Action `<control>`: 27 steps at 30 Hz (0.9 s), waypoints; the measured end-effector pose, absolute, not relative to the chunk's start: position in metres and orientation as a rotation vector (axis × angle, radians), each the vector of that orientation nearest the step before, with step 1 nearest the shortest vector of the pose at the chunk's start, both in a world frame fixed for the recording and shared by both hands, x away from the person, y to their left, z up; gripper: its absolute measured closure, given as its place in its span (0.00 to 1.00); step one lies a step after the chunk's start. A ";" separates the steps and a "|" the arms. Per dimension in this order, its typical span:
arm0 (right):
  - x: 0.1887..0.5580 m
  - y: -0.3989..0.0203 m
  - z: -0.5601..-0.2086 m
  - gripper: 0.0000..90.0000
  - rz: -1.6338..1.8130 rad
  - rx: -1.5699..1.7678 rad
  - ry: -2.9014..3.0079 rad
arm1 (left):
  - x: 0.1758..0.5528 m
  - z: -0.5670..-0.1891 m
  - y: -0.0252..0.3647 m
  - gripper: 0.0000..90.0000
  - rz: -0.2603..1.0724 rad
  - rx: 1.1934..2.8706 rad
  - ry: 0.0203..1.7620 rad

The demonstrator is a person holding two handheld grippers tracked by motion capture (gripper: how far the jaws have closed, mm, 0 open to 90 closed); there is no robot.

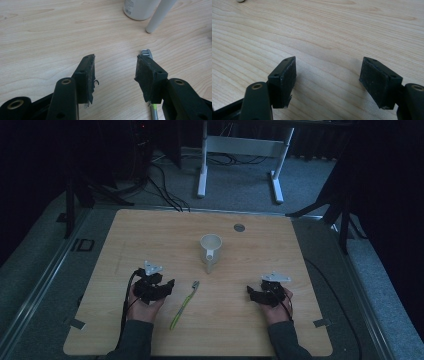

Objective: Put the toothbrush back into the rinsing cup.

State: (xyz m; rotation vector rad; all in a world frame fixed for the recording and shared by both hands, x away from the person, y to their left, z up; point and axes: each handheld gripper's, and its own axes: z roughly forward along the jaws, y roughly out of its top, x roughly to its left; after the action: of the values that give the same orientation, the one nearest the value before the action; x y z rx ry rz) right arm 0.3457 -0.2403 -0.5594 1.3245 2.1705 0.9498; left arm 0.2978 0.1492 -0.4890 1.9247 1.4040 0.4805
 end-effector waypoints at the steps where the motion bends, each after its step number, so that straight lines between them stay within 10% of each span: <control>1: 0.346 -0.240 -0.559 0.32 0.950 1.326 2.171 | 0.298 -0.488 0.149 0.56 0.481 1.927 1.404; 27: 0.346 -0.240 -0.559 0.32 0.950 1.325 2.172 | 0.298 -0.478 0.132 0.58 0.420 2.005 1.395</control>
State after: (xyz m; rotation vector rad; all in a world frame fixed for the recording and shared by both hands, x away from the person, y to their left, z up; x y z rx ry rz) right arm 0.3457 -0.2402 -0.5594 1.3250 2.1721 0.9503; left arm 0.2983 0.1318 -0.4783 2.0054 1.3950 0.4200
